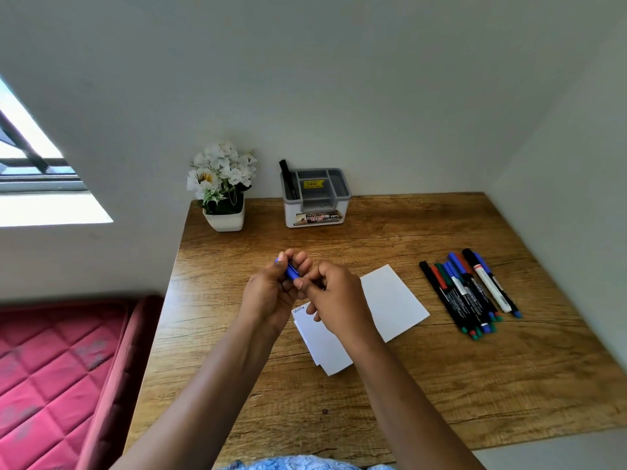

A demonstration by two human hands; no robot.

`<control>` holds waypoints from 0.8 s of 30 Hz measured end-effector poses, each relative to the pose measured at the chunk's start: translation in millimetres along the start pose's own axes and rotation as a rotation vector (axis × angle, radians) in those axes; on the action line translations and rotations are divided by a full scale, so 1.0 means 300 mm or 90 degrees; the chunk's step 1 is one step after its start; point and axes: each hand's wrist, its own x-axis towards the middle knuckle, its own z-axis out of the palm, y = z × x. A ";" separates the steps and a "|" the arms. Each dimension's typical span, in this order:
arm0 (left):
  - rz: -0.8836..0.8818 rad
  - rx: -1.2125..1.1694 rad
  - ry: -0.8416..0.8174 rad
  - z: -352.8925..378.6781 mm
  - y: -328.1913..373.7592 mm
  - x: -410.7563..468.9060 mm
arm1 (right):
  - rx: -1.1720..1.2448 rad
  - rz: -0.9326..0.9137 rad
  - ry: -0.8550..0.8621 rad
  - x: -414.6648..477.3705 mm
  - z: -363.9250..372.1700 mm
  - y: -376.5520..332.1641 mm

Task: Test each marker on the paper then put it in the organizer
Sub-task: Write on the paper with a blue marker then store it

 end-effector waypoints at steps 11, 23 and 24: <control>0.047 -0.071 0.126 -0.152 0.225 0.098 | -0.020 0.015 -0.037 -0.073 -0.069 -0.023; 0.495 1.062 -0.194 -0.307 -0.112 -0.107 | 0.619 0.182 0.011 -0.025 -0.114 0.110; 0.498 1.102 -0.214 -0.322 -0.129 -0.108 | 0.567 0.173 0.026 -0.026 -0.101 0.126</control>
